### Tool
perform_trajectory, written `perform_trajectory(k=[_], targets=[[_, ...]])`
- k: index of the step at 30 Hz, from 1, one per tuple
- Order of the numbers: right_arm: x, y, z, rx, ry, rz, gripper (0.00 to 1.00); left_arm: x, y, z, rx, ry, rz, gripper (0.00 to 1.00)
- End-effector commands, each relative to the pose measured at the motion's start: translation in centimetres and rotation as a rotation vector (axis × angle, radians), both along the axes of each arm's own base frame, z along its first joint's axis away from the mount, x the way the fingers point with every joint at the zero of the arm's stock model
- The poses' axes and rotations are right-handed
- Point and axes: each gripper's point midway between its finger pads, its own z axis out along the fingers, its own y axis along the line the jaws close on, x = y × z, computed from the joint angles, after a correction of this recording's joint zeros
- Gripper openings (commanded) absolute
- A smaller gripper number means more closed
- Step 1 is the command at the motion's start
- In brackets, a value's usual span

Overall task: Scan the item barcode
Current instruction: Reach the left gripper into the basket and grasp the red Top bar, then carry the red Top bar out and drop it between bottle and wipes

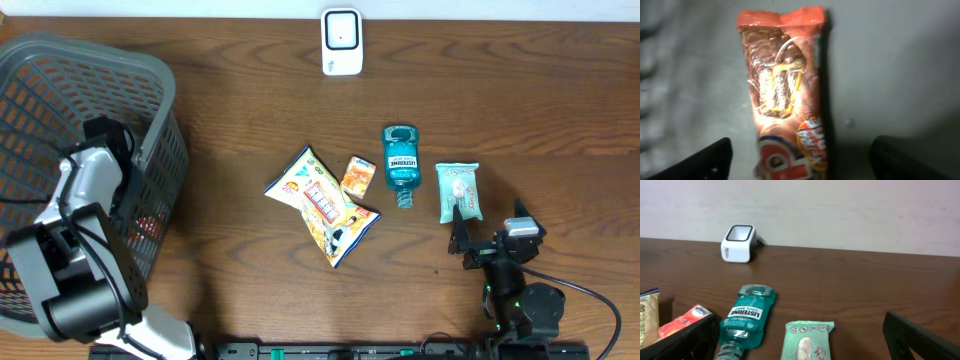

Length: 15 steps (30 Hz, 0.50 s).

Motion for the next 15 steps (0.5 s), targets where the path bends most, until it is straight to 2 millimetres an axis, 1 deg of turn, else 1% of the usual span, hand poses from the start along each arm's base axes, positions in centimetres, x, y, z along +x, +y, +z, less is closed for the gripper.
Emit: perform_trajectory(k=[1, 4, 6, 8, 9, 10, 11, 12, 15], targets=[[0.0, 0.3, 0.0, 0.009, -0.001, 0.010, 0.99, -3.9, -3.9, -6.2, -0.195, 0.098, 0.009, 0.82], [0.0, 0.3, 0.0, 0.010, -0.001, 0.010, 0.99, -4.4, -5.2, -8.2, -0.242, 0.051, 0.012, 0.82], [0.0, 0.3, 0.0, 0.009, -0.001, 0.010, 0.99, -4.8, -5.8, -9.0, -0.264, 0.036, 0.014, 0.81], [0.0, 0.3, 0.0, 0.009, -0.001, 0.010, 0.99, -5.5, -6.1, -9.3, -0.269, 0.046, 0.015, 0.56], [0.0, 0.3, 0.0, 0.010, -0.001, 0.010, 0.99, -5.5, -6.1, -9.3, -0.272, 0.052, -0.002, 0.33], [0.0, 0.3, 0.0, 0.009, -0.001, 0.010, 0.99, -5.4, -6.0, -9.3, -0.274, 0.055, -0.024, 0.25], [0.0, 0.3, 0.0, 0.010, -0.001, 0.010, 0.99, -5.3, -6.0, -9.3, -0.276, 0.057, -0.042, 0.11], [0.0, 0.3, 0.0, 0.010, -0.001, 0.010, 0.99, -4.7, -5.7, -9.1, -0.276, 0.051, -0.071, 0.07], [0.0, 0.3, 0.0, 0.010, -0.001, 0.010, 0.99, -3.3, -5.2, -8.1, -0.274, 0.040, -0.126, 0.07]])
